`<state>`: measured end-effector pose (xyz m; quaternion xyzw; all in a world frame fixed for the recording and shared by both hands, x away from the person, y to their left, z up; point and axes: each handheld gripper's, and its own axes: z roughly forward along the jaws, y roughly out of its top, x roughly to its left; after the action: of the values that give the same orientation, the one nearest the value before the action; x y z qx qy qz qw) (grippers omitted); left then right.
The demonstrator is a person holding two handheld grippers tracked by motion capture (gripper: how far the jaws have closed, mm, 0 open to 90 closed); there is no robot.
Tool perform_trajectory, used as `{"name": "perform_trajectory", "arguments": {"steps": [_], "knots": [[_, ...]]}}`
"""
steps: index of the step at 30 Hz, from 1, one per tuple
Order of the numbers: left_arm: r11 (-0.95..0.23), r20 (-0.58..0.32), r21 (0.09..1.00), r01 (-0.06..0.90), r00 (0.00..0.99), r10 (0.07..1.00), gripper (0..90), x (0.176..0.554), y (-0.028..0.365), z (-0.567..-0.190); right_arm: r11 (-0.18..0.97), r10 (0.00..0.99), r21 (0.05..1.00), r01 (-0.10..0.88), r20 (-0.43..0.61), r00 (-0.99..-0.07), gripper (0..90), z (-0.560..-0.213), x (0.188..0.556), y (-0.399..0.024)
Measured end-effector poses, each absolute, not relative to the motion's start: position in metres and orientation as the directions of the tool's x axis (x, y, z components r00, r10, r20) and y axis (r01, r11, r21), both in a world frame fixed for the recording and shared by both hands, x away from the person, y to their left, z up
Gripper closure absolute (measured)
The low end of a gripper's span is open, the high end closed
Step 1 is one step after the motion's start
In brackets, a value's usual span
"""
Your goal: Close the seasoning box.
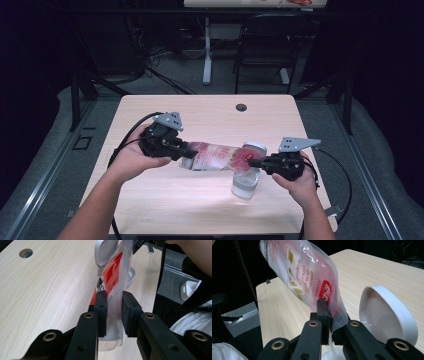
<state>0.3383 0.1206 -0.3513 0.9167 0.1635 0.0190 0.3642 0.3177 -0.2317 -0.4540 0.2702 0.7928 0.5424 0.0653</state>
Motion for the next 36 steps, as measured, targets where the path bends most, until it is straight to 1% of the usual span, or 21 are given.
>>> {"name": "perform_trajectory", "arguments": {"steps": [14, 24, 36], "knots": [[-0.688, -0.066, 0.681, 0.252, 0.956, 0.285, 76.9, 0.338, 0.112, -0.346, 0.268, 0.516, 0.896, 0.353, 0.176, -0.838, 87.0, -0.452, 0.311, -0.236], [-0.685, -0.065, 0.687, 0.244, 0.959, 0.277, 77.1, 0.34, 0.107, -0.344, 0.261, 0.524, 0.895, 0.361, 0.183, -0.832, 86.8, -0.453, 0.309, -0.241], [-0.687, -0.062, 0.686, 0.237, 0.961, 0.27, 77.2, 0.338, 0.105, -0.342, 0.281, 0.531, 0.89, 0.358, 0.167, -0.831, 86.8, -0.452, 0.306, -0.241]]}}
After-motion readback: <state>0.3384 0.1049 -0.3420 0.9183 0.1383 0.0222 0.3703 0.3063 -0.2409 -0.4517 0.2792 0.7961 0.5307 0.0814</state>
